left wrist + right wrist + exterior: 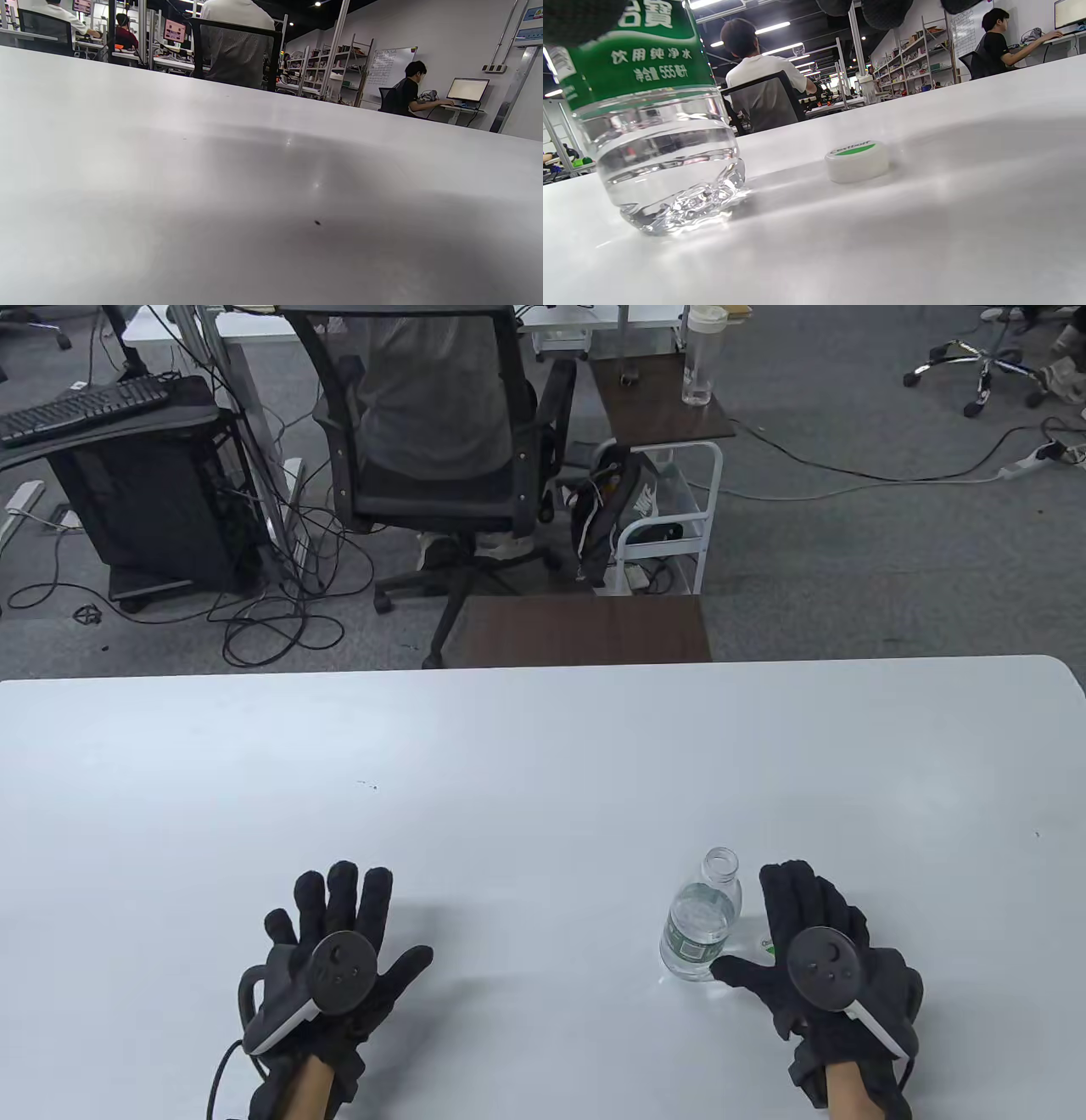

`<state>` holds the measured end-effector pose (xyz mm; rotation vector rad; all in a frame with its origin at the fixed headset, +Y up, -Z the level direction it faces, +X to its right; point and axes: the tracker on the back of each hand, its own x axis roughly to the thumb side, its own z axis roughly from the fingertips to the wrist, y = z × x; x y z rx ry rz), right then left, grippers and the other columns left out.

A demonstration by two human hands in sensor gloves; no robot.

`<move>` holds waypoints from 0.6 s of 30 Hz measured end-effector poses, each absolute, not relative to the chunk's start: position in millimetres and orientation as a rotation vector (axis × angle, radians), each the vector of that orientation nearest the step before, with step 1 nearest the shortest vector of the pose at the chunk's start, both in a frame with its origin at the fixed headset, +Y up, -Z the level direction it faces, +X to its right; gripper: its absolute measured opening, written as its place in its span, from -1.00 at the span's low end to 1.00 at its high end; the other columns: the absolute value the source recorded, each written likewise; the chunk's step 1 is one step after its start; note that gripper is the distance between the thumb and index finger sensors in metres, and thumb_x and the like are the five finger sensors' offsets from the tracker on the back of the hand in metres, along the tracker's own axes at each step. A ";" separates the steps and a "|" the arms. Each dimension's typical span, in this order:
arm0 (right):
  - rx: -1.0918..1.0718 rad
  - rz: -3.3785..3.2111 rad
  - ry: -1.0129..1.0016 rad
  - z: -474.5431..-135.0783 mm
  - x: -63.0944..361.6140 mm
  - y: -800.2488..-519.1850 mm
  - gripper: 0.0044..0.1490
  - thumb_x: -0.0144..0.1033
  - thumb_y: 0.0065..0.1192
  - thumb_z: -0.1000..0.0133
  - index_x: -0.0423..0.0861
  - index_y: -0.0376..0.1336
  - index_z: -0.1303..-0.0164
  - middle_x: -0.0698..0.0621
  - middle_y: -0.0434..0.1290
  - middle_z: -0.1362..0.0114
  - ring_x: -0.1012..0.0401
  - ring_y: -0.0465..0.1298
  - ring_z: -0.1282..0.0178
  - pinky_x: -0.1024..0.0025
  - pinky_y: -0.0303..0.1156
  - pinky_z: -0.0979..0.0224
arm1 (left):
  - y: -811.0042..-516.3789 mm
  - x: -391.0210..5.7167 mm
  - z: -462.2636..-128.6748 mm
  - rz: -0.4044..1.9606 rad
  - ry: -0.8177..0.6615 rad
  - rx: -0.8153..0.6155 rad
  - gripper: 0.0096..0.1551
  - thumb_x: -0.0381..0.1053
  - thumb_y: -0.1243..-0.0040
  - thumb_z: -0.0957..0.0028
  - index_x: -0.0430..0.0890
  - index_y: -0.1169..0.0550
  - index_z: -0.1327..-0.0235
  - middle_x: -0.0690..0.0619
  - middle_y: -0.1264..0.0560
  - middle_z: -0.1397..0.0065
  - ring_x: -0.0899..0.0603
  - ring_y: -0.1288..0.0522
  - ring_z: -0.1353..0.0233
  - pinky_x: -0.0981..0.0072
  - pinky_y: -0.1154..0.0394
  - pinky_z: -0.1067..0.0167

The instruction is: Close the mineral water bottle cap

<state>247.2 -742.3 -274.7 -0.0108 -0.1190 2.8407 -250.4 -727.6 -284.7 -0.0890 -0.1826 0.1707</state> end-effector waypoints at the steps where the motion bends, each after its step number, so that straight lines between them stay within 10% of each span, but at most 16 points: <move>1: -0.012 2.840 -0.118 -274.5 247.4 -742.5 0.45 0.63 0.10 0.24 0.12 -0.30 -0.71 -0.11 -0.20 -0.81 -0.17 -0.03 -0.81 -0.38 -0.07 -0.67 | -727.2 -250.2 -284.4 0.171 -0.182 -0.092 0.13 0.63 0.35 -0.10 0.06 0.31 -0.70 -0.27 0.41 -0.72 -0.57 0.47 -0.62 -0.59 0.40 -0.32; 18: -0.031 2.953 0.005 -278.1 243.7 -748.8 0.45 0.63 0.11 0.27 0.12 -0.26 -0.72 -0.07 -0.22 -0.82 -0.15 -0.11 -0.83 -0.40 -0.10 -0.66 | -726.9 -251.7 -284.4 0.181 -0.170 -0.099 0.11 0.62 0.32 -0.11 0.06 0.27 -0.71 -0.27 0.38 -0.73 -0.56 0.44 -0.63 -0.59 0.34 -0.35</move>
